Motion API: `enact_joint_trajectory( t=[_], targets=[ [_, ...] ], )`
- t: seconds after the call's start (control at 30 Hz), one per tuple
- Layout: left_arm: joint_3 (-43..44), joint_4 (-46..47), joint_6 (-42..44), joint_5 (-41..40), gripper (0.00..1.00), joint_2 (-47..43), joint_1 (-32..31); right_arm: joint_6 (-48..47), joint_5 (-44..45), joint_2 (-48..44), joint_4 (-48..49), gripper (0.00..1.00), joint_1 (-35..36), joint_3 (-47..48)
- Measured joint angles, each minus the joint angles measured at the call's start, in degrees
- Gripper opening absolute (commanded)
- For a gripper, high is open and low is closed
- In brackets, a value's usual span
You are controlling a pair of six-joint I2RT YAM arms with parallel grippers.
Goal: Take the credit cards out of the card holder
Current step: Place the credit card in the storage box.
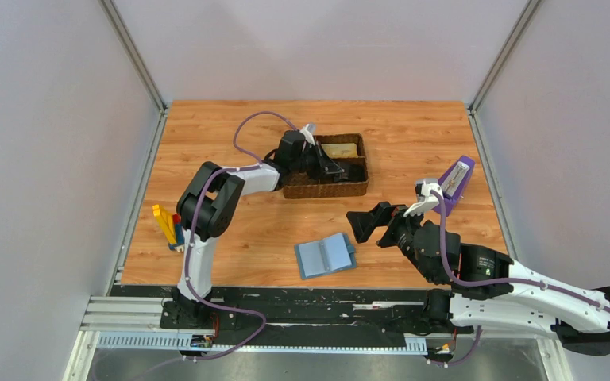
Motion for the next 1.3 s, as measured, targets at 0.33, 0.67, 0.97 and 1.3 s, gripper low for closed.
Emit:
enact_joint_trajectory(
  t=[0.33, 0.67, 0.97, 1.3],
  targets=[
    [1.84, -0.74, 0.24, 0.00, 0.20, 1.22, -0.28, 0.02, 1.03, 0.00, -0.22, 1.00, 0.00, 0.00],
    [3.06, -3.82, 1.25, -0.11, 0.33, 1.22, -0.55, 0.20, 1.46, -0.04, -0.24, 1.00, 0.00, 0.00],
    [4.46, -7.13, 2.78, -0.28, 0.40, 1.22, -0.59, 0.26, 2.10, -1.49, -0.46, 1.00, 0.00, -0.02],
    [8.37, -13.90, 6.03, -0.94, 0.43, 1.22, -0.57, 1.68, 2.49, -1.68, -1.53, 1.00, 0.00, -0.59]
  ],
)
